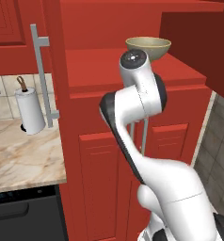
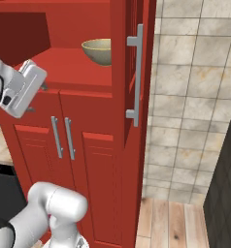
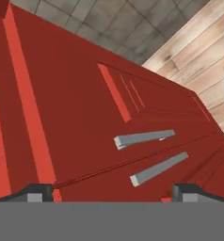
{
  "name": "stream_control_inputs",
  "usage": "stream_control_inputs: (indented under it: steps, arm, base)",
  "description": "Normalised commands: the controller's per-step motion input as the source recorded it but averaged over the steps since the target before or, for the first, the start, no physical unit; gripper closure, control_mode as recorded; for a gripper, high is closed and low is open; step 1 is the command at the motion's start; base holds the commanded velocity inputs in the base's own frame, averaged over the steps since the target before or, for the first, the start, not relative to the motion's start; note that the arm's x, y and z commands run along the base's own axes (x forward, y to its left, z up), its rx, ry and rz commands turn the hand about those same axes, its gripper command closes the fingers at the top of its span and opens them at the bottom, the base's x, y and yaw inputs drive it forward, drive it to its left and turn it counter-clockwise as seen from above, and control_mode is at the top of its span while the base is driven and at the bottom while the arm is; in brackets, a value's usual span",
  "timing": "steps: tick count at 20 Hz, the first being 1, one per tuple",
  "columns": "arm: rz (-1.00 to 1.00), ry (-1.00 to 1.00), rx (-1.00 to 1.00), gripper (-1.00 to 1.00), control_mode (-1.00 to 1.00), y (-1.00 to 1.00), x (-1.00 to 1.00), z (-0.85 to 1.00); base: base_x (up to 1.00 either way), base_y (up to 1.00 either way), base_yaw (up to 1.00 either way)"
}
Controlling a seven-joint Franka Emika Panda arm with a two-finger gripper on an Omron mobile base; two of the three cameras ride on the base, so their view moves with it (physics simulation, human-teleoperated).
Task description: Retrieve the bowl from the cabinet, then place the raw meat into the bowl to avoid contamination.
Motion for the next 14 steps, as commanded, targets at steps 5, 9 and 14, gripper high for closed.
stream_control_inputs:
  steps: [5,9,14]
  arm:
    - [-0.33,0.09,-0.28,-1.0,-1.0,-0.23,0.31,0.09]
    - [-0.09,-0.03,-0.07,-1.0,-1.0,-0.07,0.19,-0.08]
    - [0.0,0.0,0.0,-1.0,-1.0,-0.02,0.2,0.03]
  base:
    - [0.0,0.0,0.0]
    - [0.0,0.0,0.0]
    - [0.0,0.0,0.0]
